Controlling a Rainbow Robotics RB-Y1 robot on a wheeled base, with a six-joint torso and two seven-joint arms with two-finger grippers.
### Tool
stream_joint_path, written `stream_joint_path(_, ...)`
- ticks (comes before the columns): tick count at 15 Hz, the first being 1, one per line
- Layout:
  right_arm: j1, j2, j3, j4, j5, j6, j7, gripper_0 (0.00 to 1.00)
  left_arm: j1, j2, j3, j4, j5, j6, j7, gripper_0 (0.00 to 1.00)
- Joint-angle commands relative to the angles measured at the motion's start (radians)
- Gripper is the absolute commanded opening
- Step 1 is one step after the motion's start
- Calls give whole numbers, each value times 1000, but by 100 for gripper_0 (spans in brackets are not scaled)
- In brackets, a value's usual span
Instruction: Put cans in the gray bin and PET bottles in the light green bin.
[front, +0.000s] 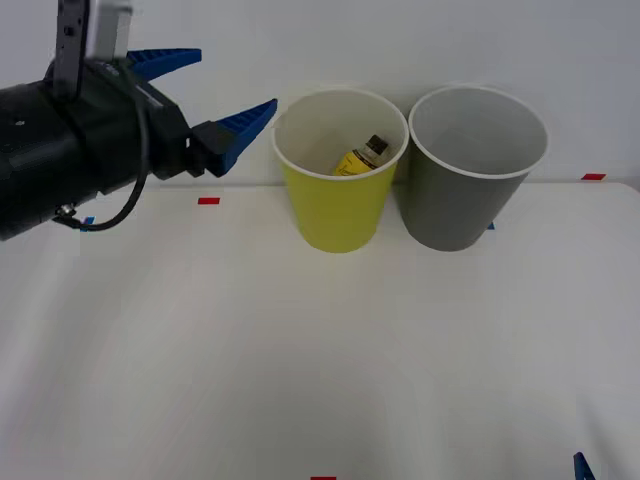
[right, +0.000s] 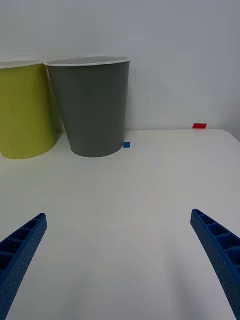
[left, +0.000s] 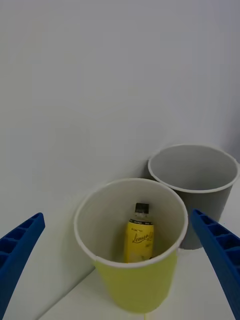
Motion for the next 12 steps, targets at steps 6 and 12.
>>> stream_joint_path(6,0,0,0,0,0,0,0,100,324,-26,140,-156,121,-52,-29,100)
stream_joint_path(12,0,0,0,0,0,0,0,100,466,2,211,-176,199,-115,-59,100)
